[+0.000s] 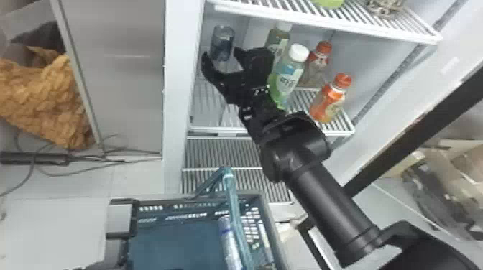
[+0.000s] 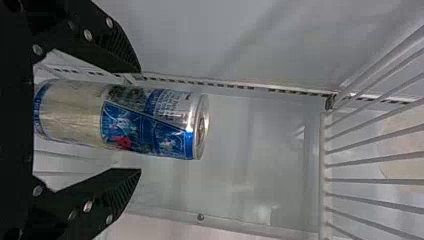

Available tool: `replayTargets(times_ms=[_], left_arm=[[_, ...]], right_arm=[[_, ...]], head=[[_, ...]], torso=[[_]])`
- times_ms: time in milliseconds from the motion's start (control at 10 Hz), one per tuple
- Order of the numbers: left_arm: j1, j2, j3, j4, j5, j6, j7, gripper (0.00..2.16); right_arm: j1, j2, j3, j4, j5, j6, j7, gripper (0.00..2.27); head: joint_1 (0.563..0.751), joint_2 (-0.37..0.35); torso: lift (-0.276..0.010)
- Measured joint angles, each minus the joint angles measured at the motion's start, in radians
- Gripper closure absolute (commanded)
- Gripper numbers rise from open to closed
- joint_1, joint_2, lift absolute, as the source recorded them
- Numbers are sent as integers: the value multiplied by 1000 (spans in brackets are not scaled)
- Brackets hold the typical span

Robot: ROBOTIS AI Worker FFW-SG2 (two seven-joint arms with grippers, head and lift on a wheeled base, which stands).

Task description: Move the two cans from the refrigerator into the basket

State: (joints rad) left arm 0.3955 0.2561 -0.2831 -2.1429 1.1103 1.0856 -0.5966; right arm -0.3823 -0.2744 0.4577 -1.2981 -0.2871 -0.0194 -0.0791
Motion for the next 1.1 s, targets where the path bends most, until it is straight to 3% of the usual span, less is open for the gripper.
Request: replayTargets(times_ms=[200,800,1100], left_arm=[[0,-1,0,1,1,1,0,1211],[11,-3,8,2,3,1,0,1211],[19,-4,14,2,2,2,-1,1211]], right_arm=[[-7,-3,11,2,-1,-1,-4,889],[36,-8,9,-71,-40,-39,-2,881],[125,-19,-39,-198,-48,-13,7,825]], head=[[695,-283],[695,-269],[695,-277]], torso=[[-276],[-276],[-276]])
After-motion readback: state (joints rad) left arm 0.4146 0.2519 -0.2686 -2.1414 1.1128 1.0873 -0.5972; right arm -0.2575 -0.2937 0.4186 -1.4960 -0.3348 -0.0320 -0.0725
